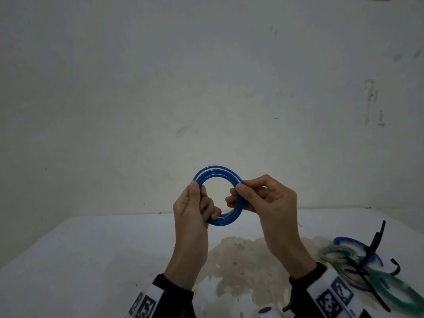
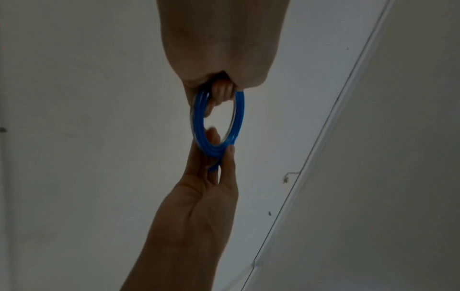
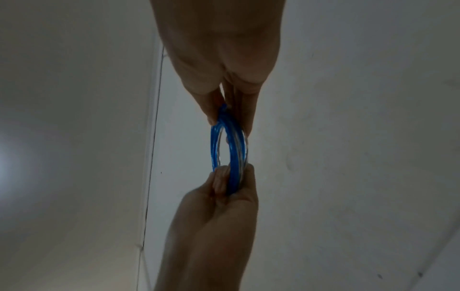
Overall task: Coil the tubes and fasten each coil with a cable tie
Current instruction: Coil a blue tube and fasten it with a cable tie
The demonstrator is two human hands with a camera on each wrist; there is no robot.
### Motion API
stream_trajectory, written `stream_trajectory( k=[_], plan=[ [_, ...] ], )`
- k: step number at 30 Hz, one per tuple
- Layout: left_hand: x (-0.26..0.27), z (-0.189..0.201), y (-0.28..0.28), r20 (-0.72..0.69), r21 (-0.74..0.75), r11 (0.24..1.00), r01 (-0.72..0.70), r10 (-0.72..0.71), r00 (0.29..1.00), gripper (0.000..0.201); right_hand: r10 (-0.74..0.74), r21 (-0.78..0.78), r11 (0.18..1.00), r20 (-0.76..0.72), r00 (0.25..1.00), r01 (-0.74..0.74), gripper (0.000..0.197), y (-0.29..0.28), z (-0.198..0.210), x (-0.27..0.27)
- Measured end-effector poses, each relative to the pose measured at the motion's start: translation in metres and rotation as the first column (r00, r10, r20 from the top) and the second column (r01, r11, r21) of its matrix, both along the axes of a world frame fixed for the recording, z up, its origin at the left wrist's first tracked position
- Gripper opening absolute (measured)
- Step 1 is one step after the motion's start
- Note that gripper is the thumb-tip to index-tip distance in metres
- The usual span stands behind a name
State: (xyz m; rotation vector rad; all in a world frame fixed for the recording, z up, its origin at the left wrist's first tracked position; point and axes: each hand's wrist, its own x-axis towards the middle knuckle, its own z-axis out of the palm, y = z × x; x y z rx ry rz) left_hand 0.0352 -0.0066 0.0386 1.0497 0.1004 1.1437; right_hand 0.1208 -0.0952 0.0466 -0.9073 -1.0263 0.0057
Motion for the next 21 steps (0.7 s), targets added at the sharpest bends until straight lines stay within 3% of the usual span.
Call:
stream_trajectory(
  k=[4, 7, 12, 18, 21],
  plan=[
    [-0.011, 0.006, 0.012, -0.006, -0.015, 0.922, 0.387, -0.387, 0.922, 0.038, -0.012, -0.007, 1.000, 0.068, 0.998, 0.013, 0.005, -0.007, 0.006, 0.015],
    [-0.021, 0.011, 0.020, -0.093, 0.028, 0.877, 0.480, -0.476, 0.875, 0.029, -0.018, -0.028, 0.999, 0.114, 0.993, 0.021, 0.005, -0.011, 0.004, 0.021],
    [-0.018, 0.011, 0.015, -0.216, 0.126, 0.904, 0.408, -0.376, 0.901, 0.032, -0.028, -0.029, 0.999, 0.123, 0.992, 0.032, 0.005, -0.014, -0.004, 0.023],
    [-0.004, 0.005, -0.005, -0.173, 0.150, 0.957, 0.248, -0.221, 0.960, 0.032, -0.020, -0.123, 0.992, -0.039, 0.999, 0.015, 0.014, -0.020, -0.021, 0.012],
    [0.000, 0.003, -0.015, -0.167, 0.166, 0.967, 0.193, -0.165, 0.972, 0.034, -0.021, -0.184, 0.983, -0.045, 0.999, 0.012, 0.016, -0.028, -0.027, 0.005]
  ],
)
